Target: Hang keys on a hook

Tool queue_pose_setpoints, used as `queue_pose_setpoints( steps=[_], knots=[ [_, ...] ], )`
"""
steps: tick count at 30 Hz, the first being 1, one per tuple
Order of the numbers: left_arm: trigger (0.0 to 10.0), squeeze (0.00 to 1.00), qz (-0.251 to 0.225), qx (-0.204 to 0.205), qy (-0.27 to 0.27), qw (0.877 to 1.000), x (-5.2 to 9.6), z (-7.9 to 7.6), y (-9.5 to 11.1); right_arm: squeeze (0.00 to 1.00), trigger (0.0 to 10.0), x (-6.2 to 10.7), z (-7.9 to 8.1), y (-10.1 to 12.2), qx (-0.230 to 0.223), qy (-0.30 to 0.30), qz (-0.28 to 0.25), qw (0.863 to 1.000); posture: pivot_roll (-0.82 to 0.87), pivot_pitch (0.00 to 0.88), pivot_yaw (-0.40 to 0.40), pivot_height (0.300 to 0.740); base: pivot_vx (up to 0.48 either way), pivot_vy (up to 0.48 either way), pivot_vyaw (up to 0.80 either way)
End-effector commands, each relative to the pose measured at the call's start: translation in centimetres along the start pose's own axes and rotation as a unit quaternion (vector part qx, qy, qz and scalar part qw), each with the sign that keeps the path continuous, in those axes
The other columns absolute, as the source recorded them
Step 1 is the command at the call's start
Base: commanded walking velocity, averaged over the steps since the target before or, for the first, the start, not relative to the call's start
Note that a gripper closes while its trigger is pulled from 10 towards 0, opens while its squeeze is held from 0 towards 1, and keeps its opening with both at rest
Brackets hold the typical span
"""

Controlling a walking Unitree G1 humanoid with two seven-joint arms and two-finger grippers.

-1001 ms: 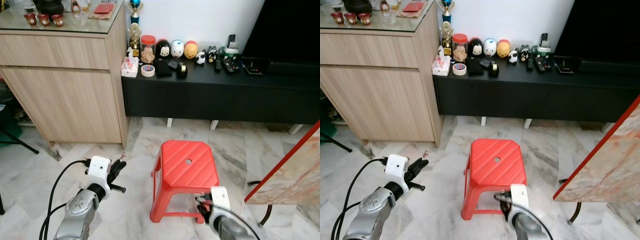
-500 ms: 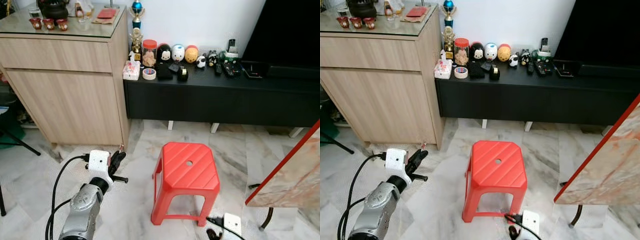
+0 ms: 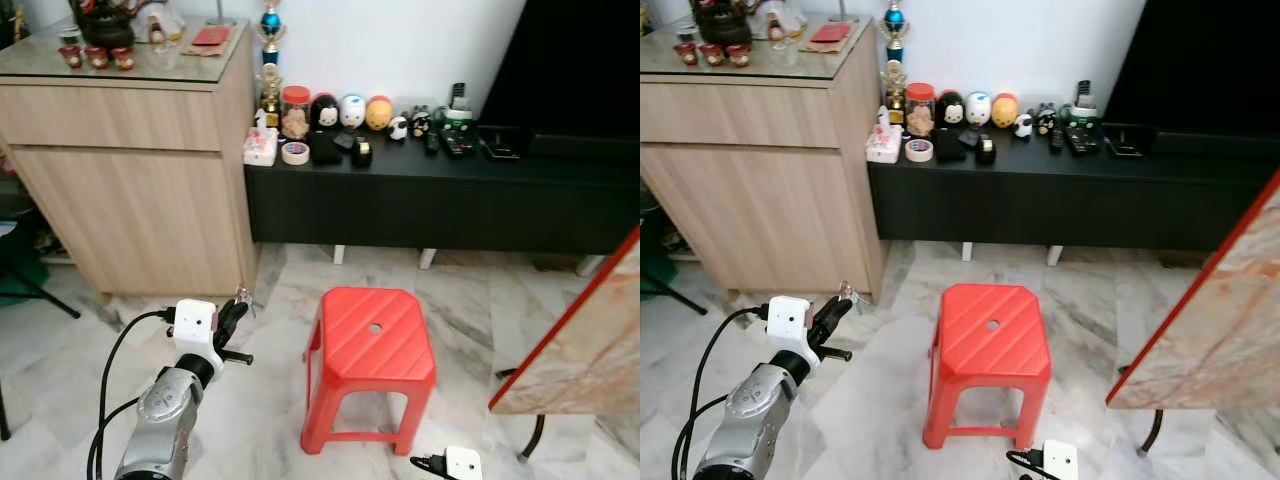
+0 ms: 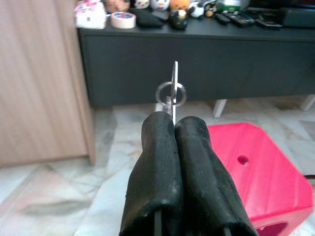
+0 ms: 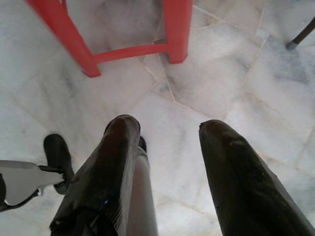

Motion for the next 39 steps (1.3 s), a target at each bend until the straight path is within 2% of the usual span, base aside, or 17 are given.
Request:
queue_pose_setpoints(
  steps=[1,6,17,27,30,31,33,39],
  knots=[
    [10.0,0.0,-0.006,-0.003,-0.011,1.0,-0.5,-0.6,0.4,0.0,10.0,0.1,-0.5,-0.2,0.006,-0.003,0.002,1.0,0.07,0.0,-0.109,0.74,0.0,-0.368,0.0],
    [10.0,0.0,-0.009,0.0,-0.017,1.0,-0.6,-1.1,0.3,0.0,10.0,0.1,-0.5,-0.3,0.005,-0.004,0.005,1.0,0.07,0.0,-0.108,0.74,0.0,-0.37,0.0],
    [10.0,0.0,-0.008,-0.001,-0.018,1.0,-0.6,-1.0,0.2,0.0,10.0,0.2,-0.5,-1.1,0.021,-0.003,0.023,1.0,0.07,0.0,-0.104,0.74,0.0,-0.389,0.0],
    [10.0,0.0,-0.01,-0.004,-0.022,1.0,-0.7,-1.2,0.4,0.0,10.0,0.1,0.5,-1.3,0.014,0.002,0.028,1.0,0.08,0.0,-0.102,0.74,0.0,-0.395,0.0],
    [10.0,0.0,0.011,0.004,-0.009,1.0,0.0,-0.5,-0.7,0.0,10.0,0.1,0.7,-1.2,0.015,0.004,0.028,0.999,0.08,0.0,-0.103,0.74,0.0,-0.124,0.0],
    [10.0,0.0,0.041,0.001,0.002,0.999,0.8,0.2,-2.4,0.0,10.0,0.1,0.9,-1.2,0.018,0.006,0.029,0.999,0.08,0.0,-0.105,0.74,0.0,0.0,0.0],
    [10.0,0.0,0.072,-0.004,0.025,0.997,1.9,1.1,-3.9,0.0,10.0,0.1,1.1,-1.2,0.018,0.008,0.03,0.999,0.08,0.0,-0.103,0.74,0.0,0.0,0.0],
    [10.0,0.0,0.09,-0.001,0.041,0.995,2.9,1.6,-5.0,0.0,10.0,0.1,1.4,-1.1,0.019,0.011,0.031,0.999,0.09,0.0,-0.108,0.74,0.0,0.0,0.0]
  ],
)
Point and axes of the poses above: a point about 5 cm out from each wrist's last joint towards the gripper, its own x axis pointing back from the gripper into the wrist, its own y axis along the axis of the wrist's last joint, z = x × y, the point moved 1 cm from there along -x, pointing out of the wrist towards the gripper, and after that the axes turned 4 degrees about x, right-handed, at the moved point
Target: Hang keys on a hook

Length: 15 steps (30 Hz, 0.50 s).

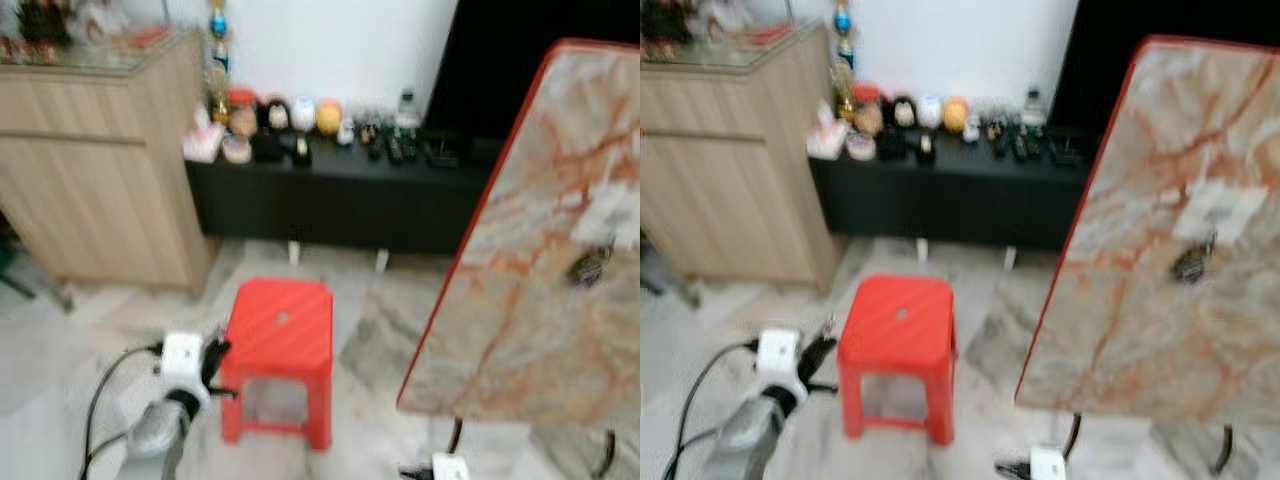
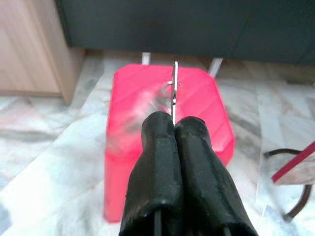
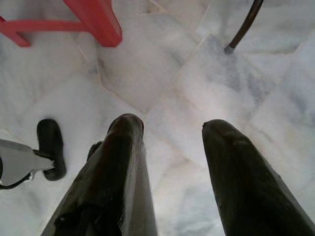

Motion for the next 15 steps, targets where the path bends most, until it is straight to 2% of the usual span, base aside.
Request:
queue_pose_setpoints(
  steps=[1,6,15],
  knots=[
    [10.0,0.0,-0.002,-0.008,0.008,1.0,0.15,0.49,0.06,0.0,10.0,-0.07,0.63,0.35,0.003,0.005,-0.003,1.0,0.08,0.0,-0.106,0.74,0.0,0.0,0.0],
    [10.0,0.0,-0.009,-0.009,0.007,1.0,0.17,0.25,-0.05,0.0,10.0,-0.13,0.98,0.69,0.003,0.007,-0.006,1.0,0.09,0.0,-0.111,0.74,0.0,-0.278,0.0],
    [10.0,0.0,-0.013,-0.016,-0.003,1.0,-0.1,-0.23,0.09,0.0,10.0,-0.17,0.66,1.03,0.002,0.004,-0.007,1.0,0.08,0.0,-0.109,0.74,0.0,-0.436,0.0]
  ],
)
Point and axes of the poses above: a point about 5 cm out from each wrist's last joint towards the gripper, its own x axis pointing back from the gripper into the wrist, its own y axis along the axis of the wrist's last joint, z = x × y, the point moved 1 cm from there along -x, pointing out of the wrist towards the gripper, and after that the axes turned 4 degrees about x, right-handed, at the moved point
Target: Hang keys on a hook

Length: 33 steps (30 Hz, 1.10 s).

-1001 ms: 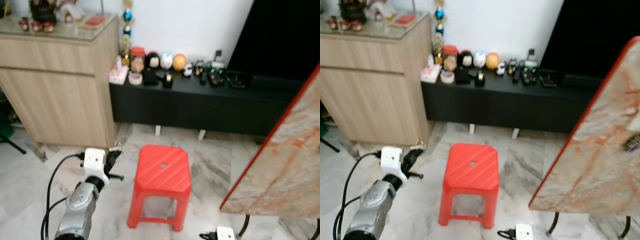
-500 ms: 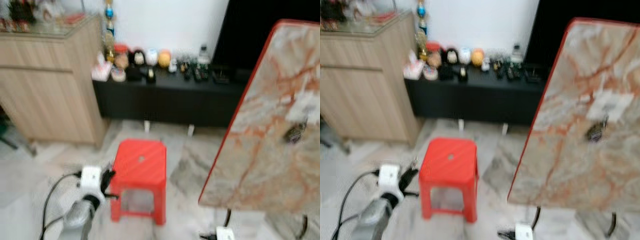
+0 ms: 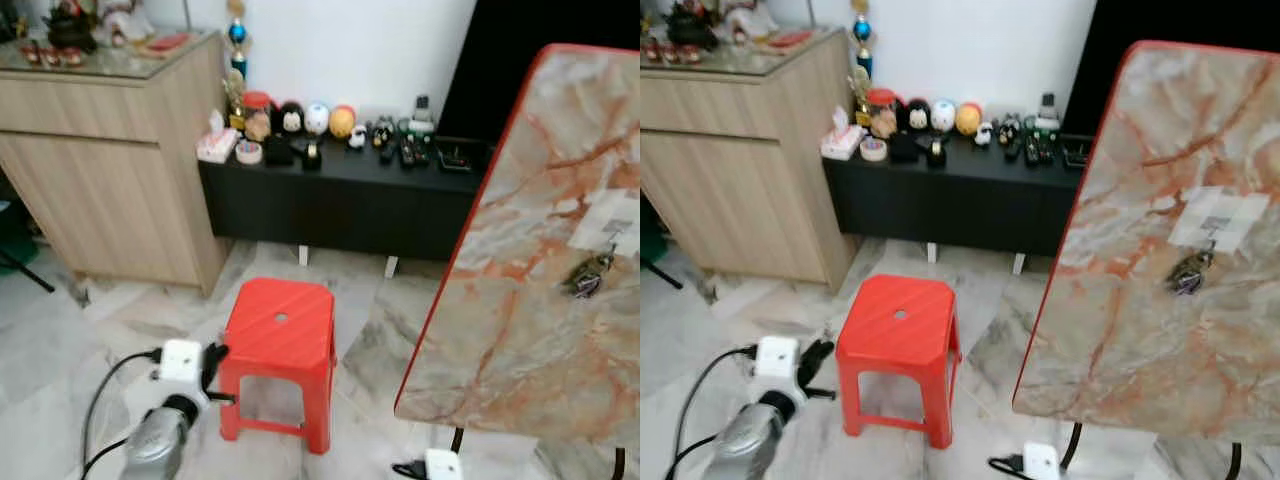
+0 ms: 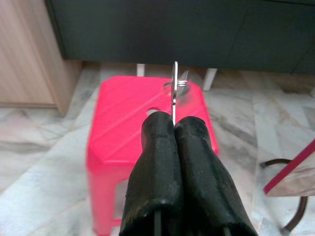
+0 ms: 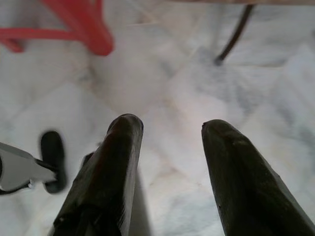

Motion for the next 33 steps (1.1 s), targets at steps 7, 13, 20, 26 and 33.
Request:
queue_pose_setpoints(
  steps=[7,13,20,26,33],
  knots=[
    [10.0,0.0,0.0,-0.016,-0.004,1.0,0.0,0.3,0.1,0.0,10.0,-0.1,0.1,0.8,-0.012,0.0,-0.011,1.0,0.09,0.003,-0.1,0.74,0.0,-0.45,0.0],
    [10.0,0.0,0.0,-0.023,-0.007,1.0,0.0,0.4,0.3,0.0,10.0,-0.1,0.4,0.7,-0.018,0.002,-0.011,1.0,0.09,0.013,-0.091,0.74,0.0,-0.45,0.0],
    [10.0,0.0,0.001,-0.03,-0.012,0.999,0.0,0.3,0.3,0.0,10.0,-0.1,0.5,0.8,-0.02,0.002,-0.011,1.0,0.09,0.023,-0.084,0.74,0.0,-0.451,0.0],
    [10.0,0.0,0.013,-0.034,-0.012,0.999,0.4,0.4,-0.4,0.0,10.0,0.1,-1.2,-0.3,-0.027,-0.007,-0.008,1.0,0.09,0.029,-0.077,0.74,0.0,-0.451,0.0],
    [10.0,0.0,0.015,-0.037,-0.013,0.999,0.7,0.4,-0.7,0.0,10.0,0.2,-1.7,-0.6,-0.027,-0.008,-0.007,1.0,0.09,0.018,-0.08,0.74,0.0,-0.454,0.0]
  ],
)
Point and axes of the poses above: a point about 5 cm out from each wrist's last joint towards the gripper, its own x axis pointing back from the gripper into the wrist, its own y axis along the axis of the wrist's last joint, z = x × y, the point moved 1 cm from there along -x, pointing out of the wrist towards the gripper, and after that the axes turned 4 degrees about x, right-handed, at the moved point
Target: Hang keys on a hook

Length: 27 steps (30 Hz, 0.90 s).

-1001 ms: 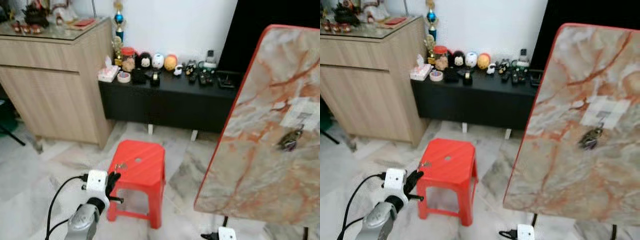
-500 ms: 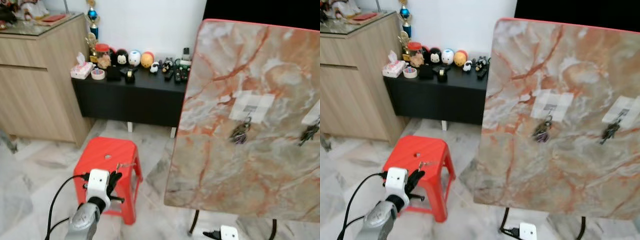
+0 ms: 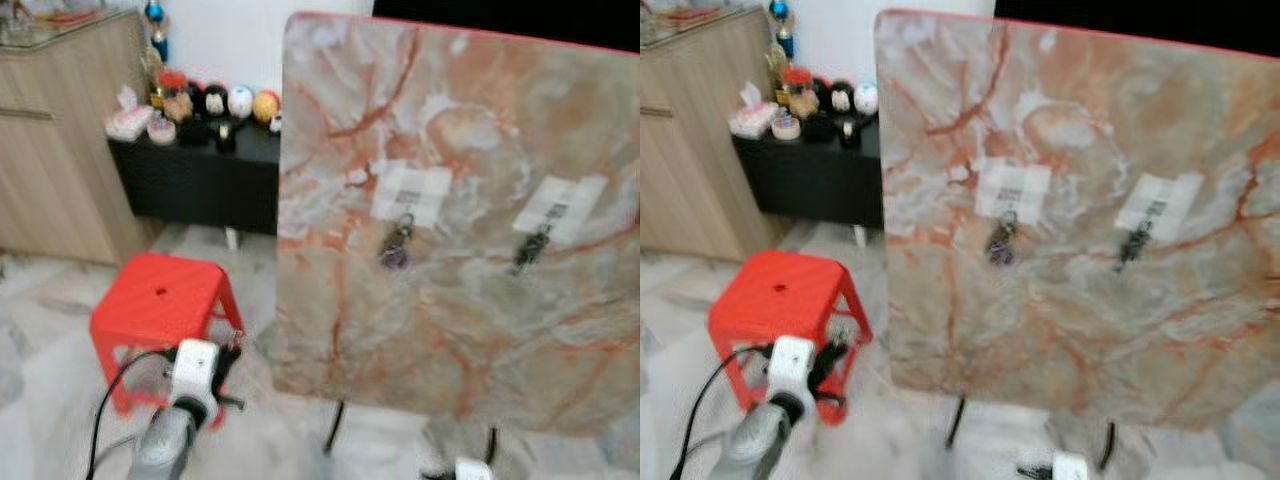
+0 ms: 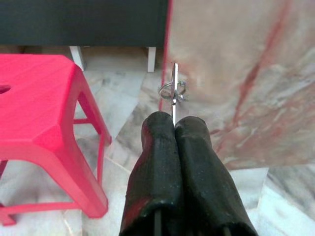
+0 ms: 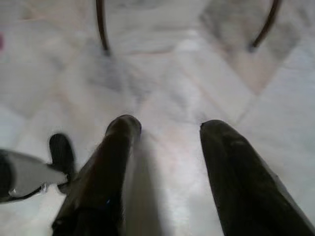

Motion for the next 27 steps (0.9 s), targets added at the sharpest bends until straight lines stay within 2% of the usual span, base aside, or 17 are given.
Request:
queue_pose_setpoints(
  steps=[1,13,27],
  knots=[
    [10.0,0.0,-0.012,-0.001,-0.013,1.0,-0.5,-0.9,0.6,0.0,10.0,0.1,-1.3,0.3,0.001,-0.015,-0.006,1.0,0.09,0.016,-0.08,0.74,0.0,-0.45,0.0],
    [10.0,0.0,-0.019,-0.008,-0.02,1.0,-0.7,-1.3,1.0,0.0,10.0,0.1,-0.9,0.2,0.001,-0.012,-0.005,1.0,0.09,0.003,-0.08,0.74,0.0,-0.451,0.0],
    [10.0,0.0,-0.01,-0.029,-0.037,0.999,-1.1,-0.7,1.5,0.0,10.0,-0.1,0.1,0.5,-0.019,-0.011,-0.005,1.0,0.1,0.0,-0.016,0.74,0.0,-0.452,0.0]
  ],
)
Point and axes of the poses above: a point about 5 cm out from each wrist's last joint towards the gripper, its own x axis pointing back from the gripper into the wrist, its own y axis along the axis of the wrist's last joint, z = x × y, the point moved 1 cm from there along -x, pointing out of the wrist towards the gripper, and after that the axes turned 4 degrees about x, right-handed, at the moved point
